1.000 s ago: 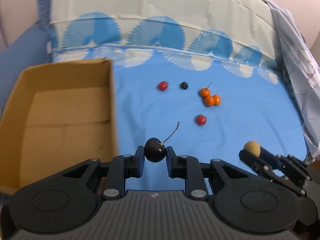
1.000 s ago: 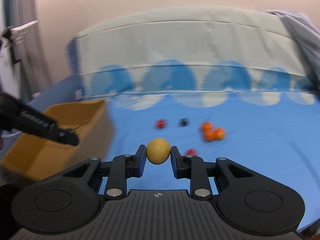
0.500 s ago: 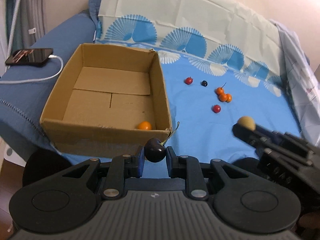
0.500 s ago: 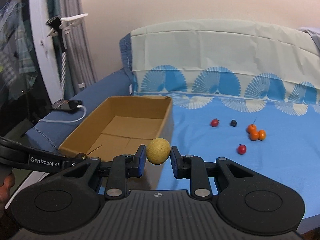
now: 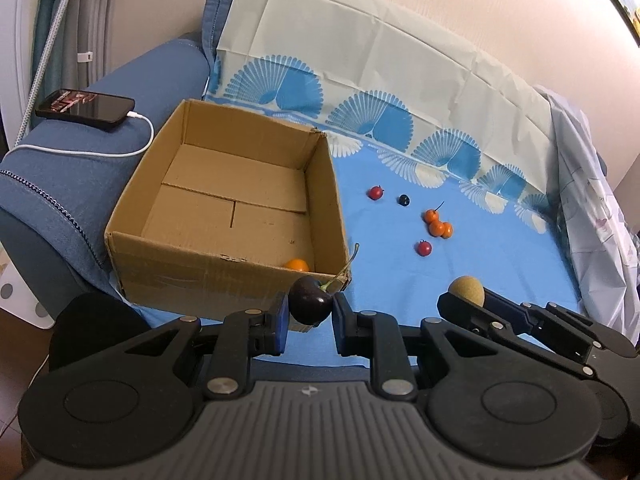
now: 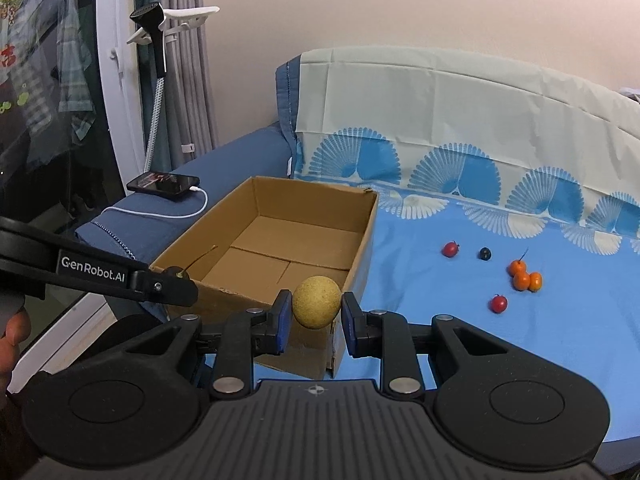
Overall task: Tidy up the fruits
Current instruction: 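Carry the dark cherry and yellow-green fruit over the box with both grippers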
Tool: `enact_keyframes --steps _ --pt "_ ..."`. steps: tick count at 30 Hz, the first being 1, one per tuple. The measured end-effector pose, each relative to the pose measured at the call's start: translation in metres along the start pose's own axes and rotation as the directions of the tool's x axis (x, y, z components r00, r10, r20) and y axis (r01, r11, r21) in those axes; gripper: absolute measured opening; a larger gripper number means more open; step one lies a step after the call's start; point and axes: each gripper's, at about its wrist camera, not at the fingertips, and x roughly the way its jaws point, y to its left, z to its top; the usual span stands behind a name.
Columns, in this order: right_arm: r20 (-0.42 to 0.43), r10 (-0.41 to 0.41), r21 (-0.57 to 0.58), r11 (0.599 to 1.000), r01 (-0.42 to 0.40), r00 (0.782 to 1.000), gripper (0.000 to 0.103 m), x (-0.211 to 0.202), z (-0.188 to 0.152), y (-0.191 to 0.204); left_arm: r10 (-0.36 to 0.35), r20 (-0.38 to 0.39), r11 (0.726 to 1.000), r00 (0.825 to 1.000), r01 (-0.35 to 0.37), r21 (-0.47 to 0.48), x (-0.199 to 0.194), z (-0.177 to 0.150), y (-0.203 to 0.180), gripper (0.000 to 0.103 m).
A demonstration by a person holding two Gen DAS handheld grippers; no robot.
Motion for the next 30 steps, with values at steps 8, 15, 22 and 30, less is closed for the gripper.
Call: enact_keyframes --steps 8,15,22,30 --pt "-0.026 -0.005 0.003 1.0 0.005 1.0 0.027 0.008 0.001 0.002 -0.003 -0.009 1.0 1.0 0.003 -0.016 0.005 0.001 0.006 0.025" --pt "-0.039 0.002 -0.003 1.0 -0.002 0.999 0.027 0.014 0.001 0.003 0.004 -0.025 1.0 1.0 -0.004 -0.024 0.011 0.002 0.009 0.025" --pt "-0.058 0.004 0.013 1.0 -0.003 0.998 0.027 0.02 0.0 -0.002 0.008 -0.045 1.0 0.999 -0.009 -0.019 0.02 0.003 0.008 0.025" --pt "-0.06 -0.006 0.009 1.0 0.006 0.998 0.027 0.03 0.004 -0.003 0.058 -0.043 0.998 0.997 -0.059 -0.023 0.024 0.014 0.018 0.025"
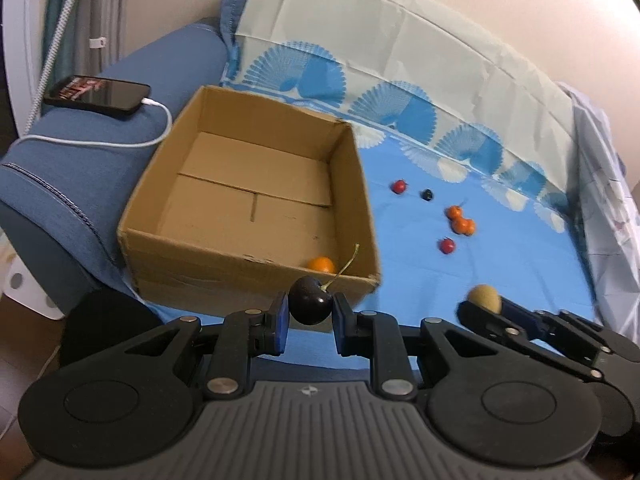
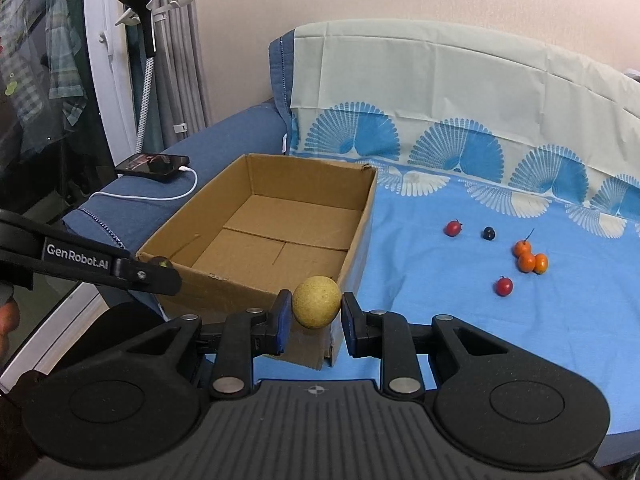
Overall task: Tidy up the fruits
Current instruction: 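Carry the dark cherry and yellow-green fruit over the box with both grippers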
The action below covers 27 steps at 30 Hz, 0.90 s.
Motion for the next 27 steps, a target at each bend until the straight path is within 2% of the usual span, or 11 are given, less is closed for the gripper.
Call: enact_keyframes --steps 15,27 --pt "0.005 0.024 -0.048 0.999 -0.024 1.0 0.027 0.039 0.024 0.007 0.107 0.009 0.994 0.994 -0.107 0.005 0.026 0.06 0.023 0.025" --pt "-0.031 0.051 -0.07 0.996 -0.054 0.998 0.027 0.107 0.052 0.01 0.164 -0.041 0.985 0.986 -0.161 0.067 0.082 0.095 0.033 0.025"
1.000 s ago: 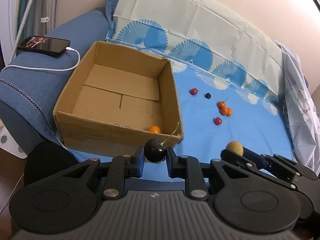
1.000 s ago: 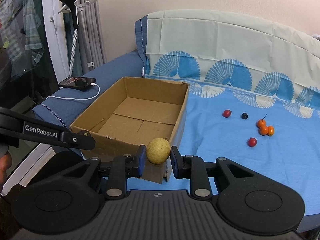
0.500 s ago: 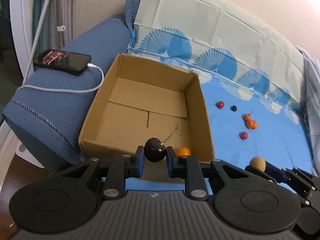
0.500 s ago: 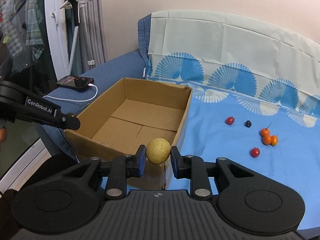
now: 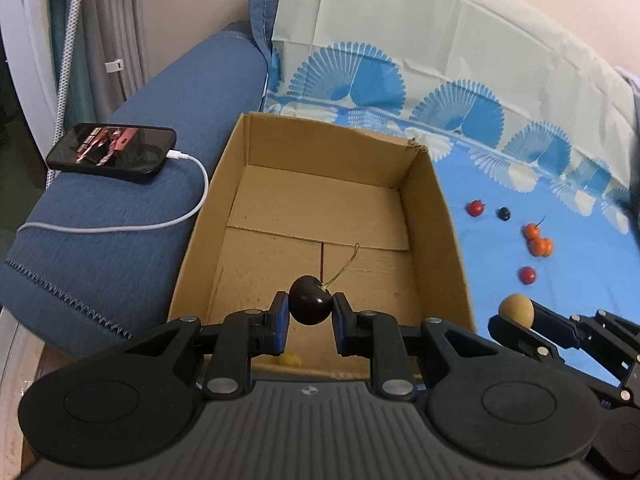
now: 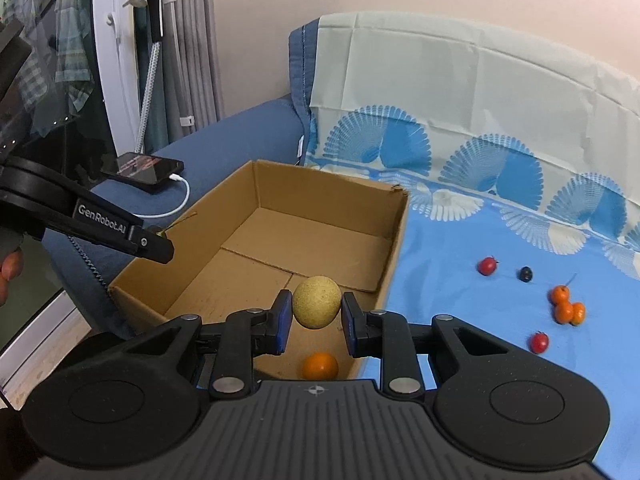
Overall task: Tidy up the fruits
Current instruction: 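Carry the dark cherry and yellow-green fruit over the box with both grippers, then open the left gripper releasing the cherry while the right releases its fruit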
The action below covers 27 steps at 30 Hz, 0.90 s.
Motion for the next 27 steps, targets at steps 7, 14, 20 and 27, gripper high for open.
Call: enact_keyframes --steps 7,14,20,27 --pt "-0.041 0.016 -0.008 1.0 -0.016 0.999 0.027 0.05 0.007 -0.001 0.018 -0.059 1.0 0.998 -0.017 0.017 0.046 0.014 0.002 0.025" --pt "-0.097 0.027 -0.024 0.999 -0.03 0.995 0.027 0.091 0.004 -0.002 0.046 -0.119 0.998 0.992 -0.04 0.053 0.095 0.022 0.003 0.025" --pt "-0.14 0.025 -0.074 0.997 -0.036 0.99 0.027 0.118 -0.006 0.003 0.082 -0.175 0.995 0.981 -0.07 0.071 0.133 0.018 0.005 0.025" --pt "-0.163 0.004 -0.14 0.99 -0.027 0.987 0.028 0.137 -0.016 0.007 0.121 -0.212 0.989 0.97 -0.101 0.104 0.158 0.008 0.008 0.035"
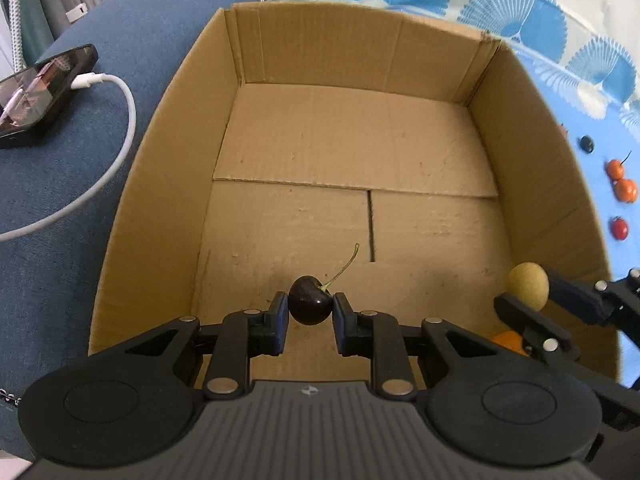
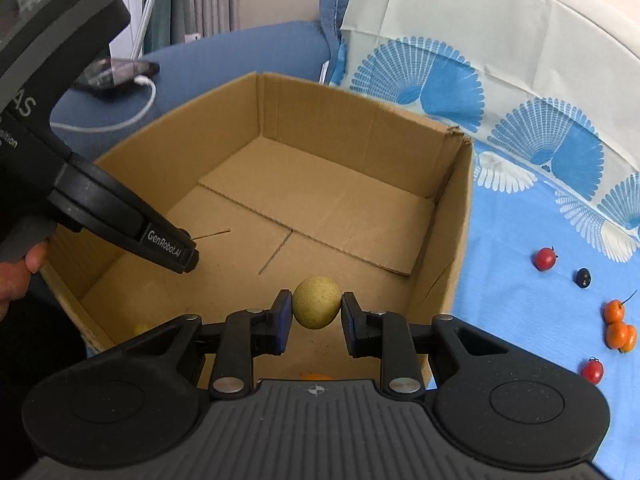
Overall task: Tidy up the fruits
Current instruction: 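Open the left gripper releasing the cherry while the right releases its fruit, then withdraw both grippers and move back toward the remaining fruits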
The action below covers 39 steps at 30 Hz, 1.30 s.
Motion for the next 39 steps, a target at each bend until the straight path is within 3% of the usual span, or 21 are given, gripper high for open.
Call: enact_keyframes --steps 1,2,3,4,5,6,12,19,24,31,35,39 --pt "-0.006 0.007 -0.012 1.0 -0.007 1.0 0.028 0.002 0.0 0.0 0.005 0.001 1.0 1.0 -0.005 0.006 0.0 -0.001 -0.001 0.064" --pt "-0.007 0.006 -0.024 1.0 -0.006 1.0 0.029 0.002 0.0 0.001 0.014 0.003 1.0 1.0 -0.014 0.007 -0.001 -0.002 -0.001 0.082" --pt "0.0 -0.011 -0.037 0.999 0.011 1.0 0.041 0.0 0.001 0.001 0.03 0.011 1.0 1.0 -0.03 -0.001 -0.004 -0.002 -0.001 0.103" --pt "0.014 -0.026 -0.051 0.998 0.027 1.0 0.052 -0.004 0.001 0.002 0.036 0.039 0.999 0.999 -0.035 -0.009 -0.009 -0.003 -0.001 0.103" --pt "0.034 -0.037 -0.064 0.997 0.039 0.999 0.074 -0.01 0.001 0.002 0.03 0.068 1.0 0.997 -0.029 -0.006 -0.016 -0.005 -0.001 0.103" --pt "0.057 -0.05 -0.07 0.996 0.053 0.997 0.083 -0.018 0.0 0.002 0.015 0.081 1.0 0.997 -0.016 0.005 -0.022 -0.006 -0.002 0.103" --pt "0.036 -0.038 0.056 0.998 0.036 0.999 0.092 -0.064 -0.007 -0.006 -0.003 0.129 1.0 0.992 0.0 0.022 -0.065 -0.028 -0.007 0.103" --pt "0.038 -0.034 0.122 0.992 0.03 0.999 0.096 -0.128 -0.03 0.004 -0.022 0.12 0.999 0.993 0.025 -0.027 -0.117 -0.08 -0.01 0.103" --pt "0.135 -0.092 0.136 0.988 0.073 0.987 0.097 -0.173 -0.043 0.013 -0.01 0.152 0.999 0.988 0.018 -0.047 -0.157 -0.108 -0.013 0.103" --pt "0.213 -0.175 0.209 0.969 0.13 0.961 0.097 -0.219 -0.054 0.009 -0.025 0.271 0.998 0.962 0.04 -0.049 -0.206 -0.129 -0.018 0.103" --pt "0.278 -0.216 0.207 0.965 0.161 0.936 0.099 -0.246 -0.061 0.013 -0.053 0.328 0.995 0.943 0.079 -0.067 -0.232 -0.132 -0.024 0.103" --pt "0.316 -0.174 0.26 0.961 0.091 0.933 0.099 -0.259 -0.059 0.012 -0.02 0.365 0.995 0.931 0.054 -0.083 -0.262 -0.136 -0.025 0.103"
